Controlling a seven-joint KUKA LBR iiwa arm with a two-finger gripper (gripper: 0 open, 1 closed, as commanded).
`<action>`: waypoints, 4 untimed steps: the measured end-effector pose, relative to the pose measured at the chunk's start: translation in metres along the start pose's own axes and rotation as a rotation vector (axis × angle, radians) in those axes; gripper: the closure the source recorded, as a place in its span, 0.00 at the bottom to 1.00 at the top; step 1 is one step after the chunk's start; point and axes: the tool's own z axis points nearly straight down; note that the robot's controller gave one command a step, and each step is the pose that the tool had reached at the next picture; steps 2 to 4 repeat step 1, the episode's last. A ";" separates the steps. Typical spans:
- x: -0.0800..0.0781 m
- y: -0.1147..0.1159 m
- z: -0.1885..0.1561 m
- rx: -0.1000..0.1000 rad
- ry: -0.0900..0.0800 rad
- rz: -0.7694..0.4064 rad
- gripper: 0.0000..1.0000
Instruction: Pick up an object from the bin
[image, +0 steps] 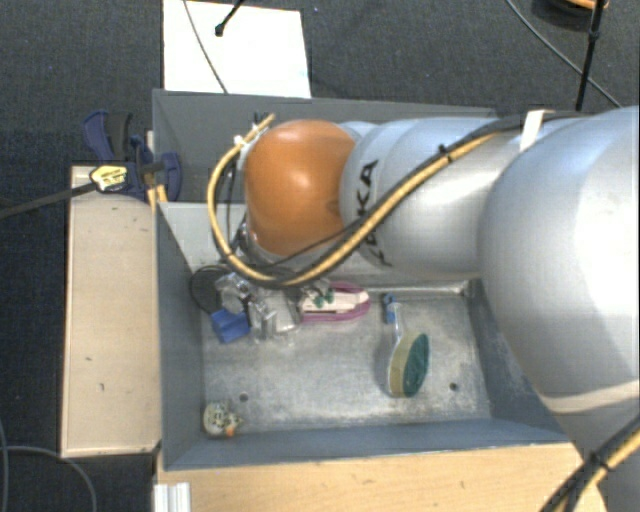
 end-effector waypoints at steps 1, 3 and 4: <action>0.011 0.000 -0.081 0.000 -0.002 -0.002 1.00; 0.011 0.000 -0.081 0.000 -0.002 -0.002 1.00; 0.011 0.000 -0.081 0.000 -0.002 -0.002 1.00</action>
Offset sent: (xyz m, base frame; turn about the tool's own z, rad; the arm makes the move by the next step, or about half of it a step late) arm -0.0117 -0.0075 0.0745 -0.0052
